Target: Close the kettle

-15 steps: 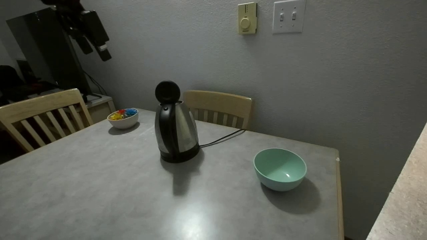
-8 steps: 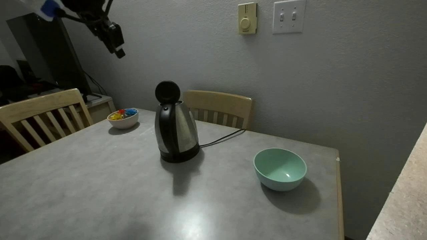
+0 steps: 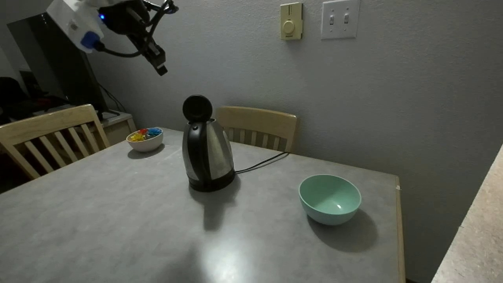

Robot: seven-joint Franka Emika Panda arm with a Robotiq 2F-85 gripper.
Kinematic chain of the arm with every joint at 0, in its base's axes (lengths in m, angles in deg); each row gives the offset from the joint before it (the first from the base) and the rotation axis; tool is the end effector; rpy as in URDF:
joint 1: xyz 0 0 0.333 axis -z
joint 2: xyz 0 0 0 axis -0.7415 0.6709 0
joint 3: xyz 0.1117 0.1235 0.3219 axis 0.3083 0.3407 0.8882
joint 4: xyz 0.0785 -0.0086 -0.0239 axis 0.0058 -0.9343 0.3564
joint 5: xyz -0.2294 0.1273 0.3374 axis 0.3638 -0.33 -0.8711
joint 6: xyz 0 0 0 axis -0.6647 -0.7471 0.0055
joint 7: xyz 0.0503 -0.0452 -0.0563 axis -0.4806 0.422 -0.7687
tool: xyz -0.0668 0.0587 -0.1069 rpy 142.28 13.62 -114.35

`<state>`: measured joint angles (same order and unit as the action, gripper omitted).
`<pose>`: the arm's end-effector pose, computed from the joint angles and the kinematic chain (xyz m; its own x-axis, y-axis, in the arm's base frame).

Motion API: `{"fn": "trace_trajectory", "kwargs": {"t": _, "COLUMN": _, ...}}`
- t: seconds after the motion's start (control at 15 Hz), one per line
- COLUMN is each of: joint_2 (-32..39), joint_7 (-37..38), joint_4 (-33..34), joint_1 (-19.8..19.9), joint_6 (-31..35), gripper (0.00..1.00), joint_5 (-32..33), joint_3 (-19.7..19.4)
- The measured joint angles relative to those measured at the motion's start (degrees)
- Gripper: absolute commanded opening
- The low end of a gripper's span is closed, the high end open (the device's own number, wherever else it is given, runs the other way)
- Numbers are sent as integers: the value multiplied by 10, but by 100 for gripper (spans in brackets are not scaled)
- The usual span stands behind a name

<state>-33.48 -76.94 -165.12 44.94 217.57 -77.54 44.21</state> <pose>0.5910 -0.0410 0.4856 0.8235 -0.3670 0.4326 -0.1872 -0.8957 -0.4034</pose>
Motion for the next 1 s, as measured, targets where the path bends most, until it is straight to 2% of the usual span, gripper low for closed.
{"fn": "trace_trajectory", "kwargs": {"t": 1.0, "joint_2": 76, "joint_7": 20, "joint_4": 37, "joint_1": 14, "joint_6": 10, "gripper": 0, "joint_5": -5, "joint_3": 5}}
